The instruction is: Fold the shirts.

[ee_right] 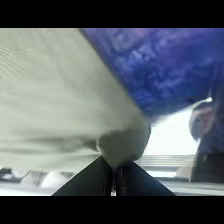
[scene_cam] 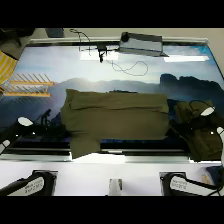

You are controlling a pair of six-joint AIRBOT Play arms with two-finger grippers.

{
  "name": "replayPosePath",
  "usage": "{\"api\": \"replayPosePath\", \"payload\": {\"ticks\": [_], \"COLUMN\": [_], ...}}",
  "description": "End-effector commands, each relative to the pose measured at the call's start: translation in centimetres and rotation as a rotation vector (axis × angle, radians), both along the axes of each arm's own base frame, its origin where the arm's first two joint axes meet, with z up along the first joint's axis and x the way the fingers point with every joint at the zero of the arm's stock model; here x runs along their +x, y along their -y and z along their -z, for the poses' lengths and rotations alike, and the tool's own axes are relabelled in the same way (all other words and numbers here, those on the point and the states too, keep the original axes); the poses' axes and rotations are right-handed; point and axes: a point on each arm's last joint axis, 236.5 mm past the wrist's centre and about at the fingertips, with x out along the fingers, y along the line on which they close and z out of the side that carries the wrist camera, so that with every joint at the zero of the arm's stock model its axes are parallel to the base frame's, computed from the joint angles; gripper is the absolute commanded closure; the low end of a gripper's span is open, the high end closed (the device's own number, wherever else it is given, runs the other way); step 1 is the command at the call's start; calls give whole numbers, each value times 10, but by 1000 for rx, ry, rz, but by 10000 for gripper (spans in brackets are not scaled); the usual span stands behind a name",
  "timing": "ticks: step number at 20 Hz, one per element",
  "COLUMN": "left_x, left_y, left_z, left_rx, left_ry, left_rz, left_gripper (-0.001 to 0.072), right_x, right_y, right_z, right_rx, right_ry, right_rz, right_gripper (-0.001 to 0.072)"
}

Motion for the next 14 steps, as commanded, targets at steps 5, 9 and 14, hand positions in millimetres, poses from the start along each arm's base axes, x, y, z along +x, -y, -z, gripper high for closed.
{"api": "replayPosePath", "payload": {"ticks": [5, 9, 14], "left_x": [114, 171, 229], "left_y": [-3, -11, -5], "left_z": [-115, -132, -121], "left_rx": [-23, -24, -55], "left_ry": [291, 332, 299], "left_rz": [-40, -64, -47], "left_gripper": [678, 678, 676], "right_x": [103, 171, 211], "right_y": [12, 14, 18], "right_z": [-60, -78, -64], "right_rx": [-174, -291, -276], "right_ry": [287, 398, 383], "right_rz": [-25, -29, 32], "right_gripper": [688, 688, 688]}}
